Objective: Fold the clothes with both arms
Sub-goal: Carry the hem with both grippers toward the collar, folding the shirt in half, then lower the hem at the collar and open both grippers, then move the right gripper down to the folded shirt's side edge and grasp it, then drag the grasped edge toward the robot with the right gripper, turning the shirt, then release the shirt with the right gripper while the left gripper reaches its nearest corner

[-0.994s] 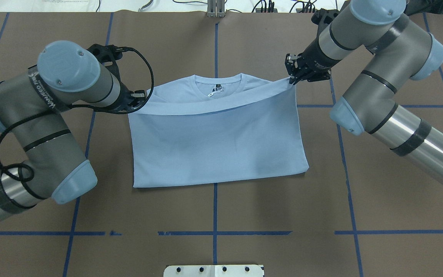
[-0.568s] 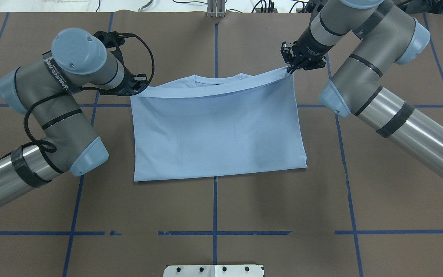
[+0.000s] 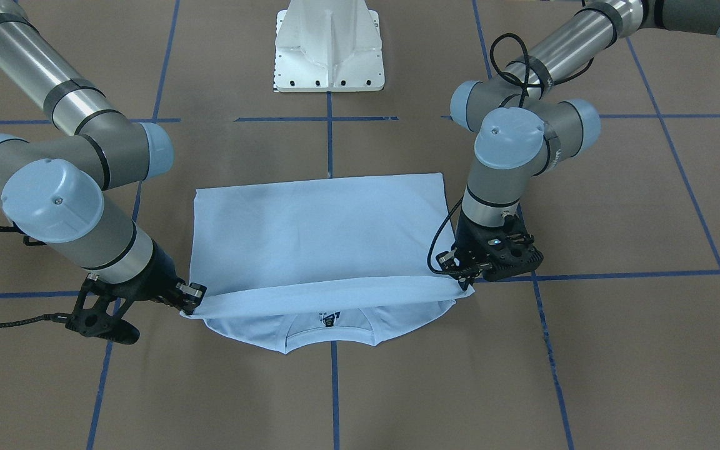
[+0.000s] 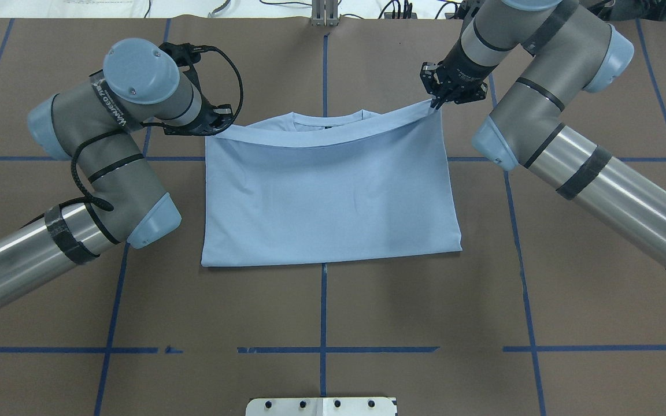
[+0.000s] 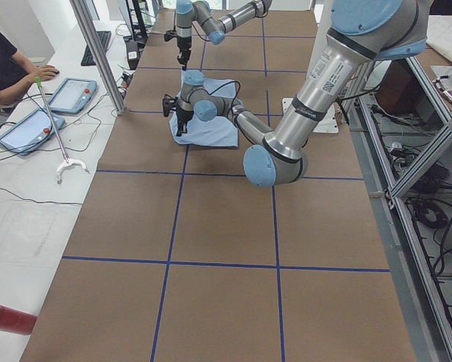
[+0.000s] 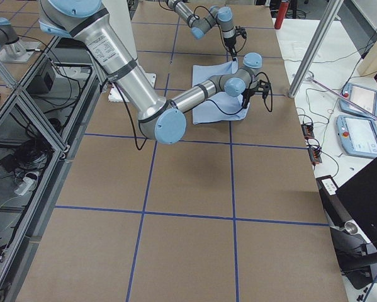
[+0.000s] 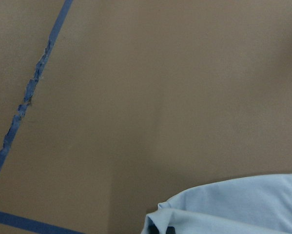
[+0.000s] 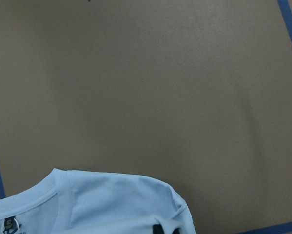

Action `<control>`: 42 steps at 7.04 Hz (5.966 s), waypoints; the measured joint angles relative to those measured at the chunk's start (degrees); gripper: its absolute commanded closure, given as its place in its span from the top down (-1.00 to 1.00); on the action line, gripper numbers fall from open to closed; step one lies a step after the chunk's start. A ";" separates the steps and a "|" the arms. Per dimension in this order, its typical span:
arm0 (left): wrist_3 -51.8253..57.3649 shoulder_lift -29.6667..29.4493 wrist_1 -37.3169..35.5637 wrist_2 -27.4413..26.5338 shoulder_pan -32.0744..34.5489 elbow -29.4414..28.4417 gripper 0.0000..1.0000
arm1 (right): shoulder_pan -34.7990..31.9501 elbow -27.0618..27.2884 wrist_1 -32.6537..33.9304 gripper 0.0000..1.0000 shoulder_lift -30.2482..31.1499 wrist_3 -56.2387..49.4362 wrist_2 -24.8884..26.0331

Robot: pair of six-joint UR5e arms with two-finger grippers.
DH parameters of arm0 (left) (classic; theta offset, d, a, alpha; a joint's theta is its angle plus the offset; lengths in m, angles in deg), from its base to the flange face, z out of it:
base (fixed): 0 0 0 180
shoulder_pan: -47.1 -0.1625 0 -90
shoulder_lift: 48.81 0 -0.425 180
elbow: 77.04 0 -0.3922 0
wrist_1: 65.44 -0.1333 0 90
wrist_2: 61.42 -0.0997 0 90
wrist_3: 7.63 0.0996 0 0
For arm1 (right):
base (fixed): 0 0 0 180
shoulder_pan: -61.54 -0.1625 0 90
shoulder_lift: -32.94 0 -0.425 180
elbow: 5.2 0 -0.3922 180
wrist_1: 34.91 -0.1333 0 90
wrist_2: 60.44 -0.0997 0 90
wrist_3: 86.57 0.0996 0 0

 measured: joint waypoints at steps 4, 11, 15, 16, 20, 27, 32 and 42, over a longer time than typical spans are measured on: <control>-0.04 -0.91 0.56 -0.02 0.13 -0.64 -0.94 | 0.46 -0.61 0.00 -1.00 -0.47 -0.36 0.25; -0.16 -0.71 -0.59 -0.16 0.05 1.98 1.00 | 1.97 3.01 -0.08 1.00 1.86 -5.08 1.43; -0.96 2.23 -6.60 -0.05 -0.01 13.02 1.00 | 14.34 24.33 0.09 0.99 18.21 0.32 8.70; -1.00 2.99 -6.86 -0.06 -0.11 14.17 1.00 | 16.80 25.92 0.12 0.99 19.59 2.03 10.78; -1.02 3.51 -6.97 -0.07 -0.31 15.00 1.00 | 19.08 26.64 0.17 0.95 22.67 3.03 12.08; -0.85 3.71 -6.74 -0.22 -0.51 14.78 1.00 | 19.84 26.10 0.23 -1.00 23.75 3.02 11.69; -0.90 3.66 -6.72 -0.88 -0.64 14.94 1.00 | 29.65 39.33 0.26 -1.00 35.69 3.43 11.63; -26.02 10.67 -7.05 0.97 -15.29 22.88 0.87 | 33.11 49.80 0.10 1.00 34.42 16.18 18.88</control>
